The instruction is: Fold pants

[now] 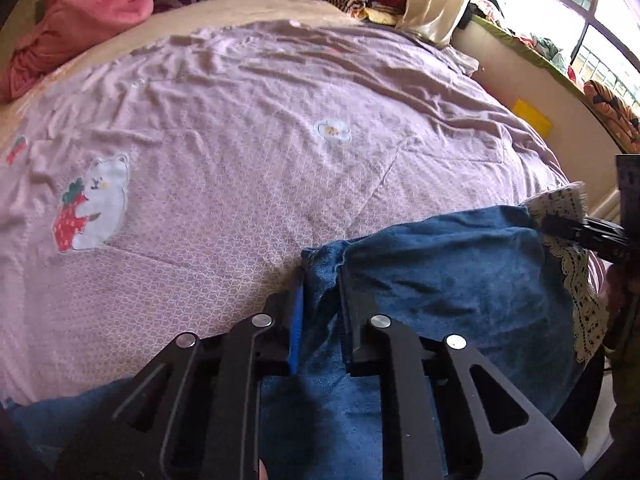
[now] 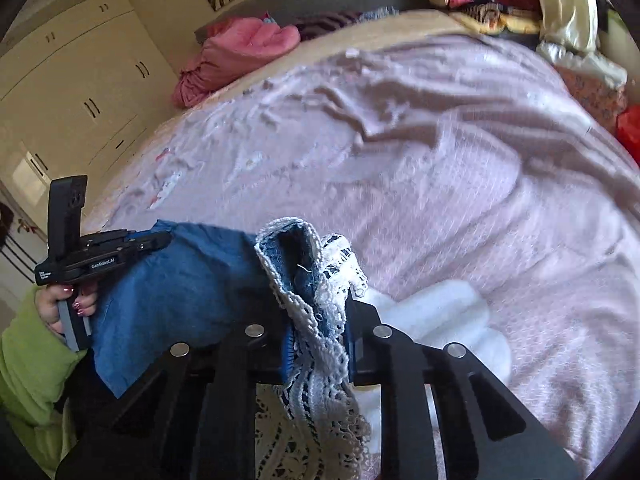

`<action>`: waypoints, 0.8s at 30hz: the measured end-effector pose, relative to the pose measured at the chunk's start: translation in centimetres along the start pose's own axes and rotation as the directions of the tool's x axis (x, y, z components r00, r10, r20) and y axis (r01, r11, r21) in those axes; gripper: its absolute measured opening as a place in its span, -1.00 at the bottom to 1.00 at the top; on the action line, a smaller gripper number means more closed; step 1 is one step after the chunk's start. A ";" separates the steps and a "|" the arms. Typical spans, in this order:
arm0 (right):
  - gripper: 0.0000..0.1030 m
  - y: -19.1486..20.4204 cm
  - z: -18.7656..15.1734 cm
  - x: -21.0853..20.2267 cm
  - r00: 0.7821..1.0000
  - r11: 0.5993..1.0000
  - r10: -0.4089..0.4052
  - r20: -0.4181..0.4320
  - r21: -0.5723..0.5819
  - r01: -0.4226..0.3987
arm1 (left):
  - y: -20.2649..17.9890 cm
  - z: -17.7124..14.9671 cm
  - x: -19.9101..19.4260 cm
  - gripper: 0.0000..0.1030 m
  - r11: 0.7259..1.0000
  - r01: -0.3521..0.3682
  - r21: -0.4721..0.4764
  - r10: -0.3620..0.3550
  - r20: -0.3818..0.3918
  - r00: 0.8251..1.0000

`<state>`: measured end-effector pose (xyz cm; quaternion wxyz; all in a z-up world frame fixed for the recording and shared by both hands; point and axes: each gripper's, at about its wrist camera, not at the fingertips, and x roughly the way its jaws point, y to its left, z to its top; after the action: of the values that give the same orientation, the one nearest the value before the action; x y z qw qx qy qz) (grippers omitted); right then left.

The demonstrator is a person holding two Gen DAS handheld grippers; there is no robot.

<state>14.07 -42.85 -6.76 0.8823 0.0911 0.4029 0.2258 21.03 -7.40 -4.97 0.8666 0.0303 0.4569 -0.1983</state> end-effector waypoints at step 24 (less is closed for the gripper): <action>-0.23 -2.4 3.5 5.4 0.968 0.971 -0.238 -0.085 -0.051 0.234 | -0.7 1.1 1.6 -0.91 0.996 -0.092 -0.012 0.092 0.051 0.994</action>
<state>20.57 -42.32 -8.95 0.8854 0.0142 0.4457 0.1312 22.44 -8.77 -5.54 0.8863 0.0419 0.4337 -0.1565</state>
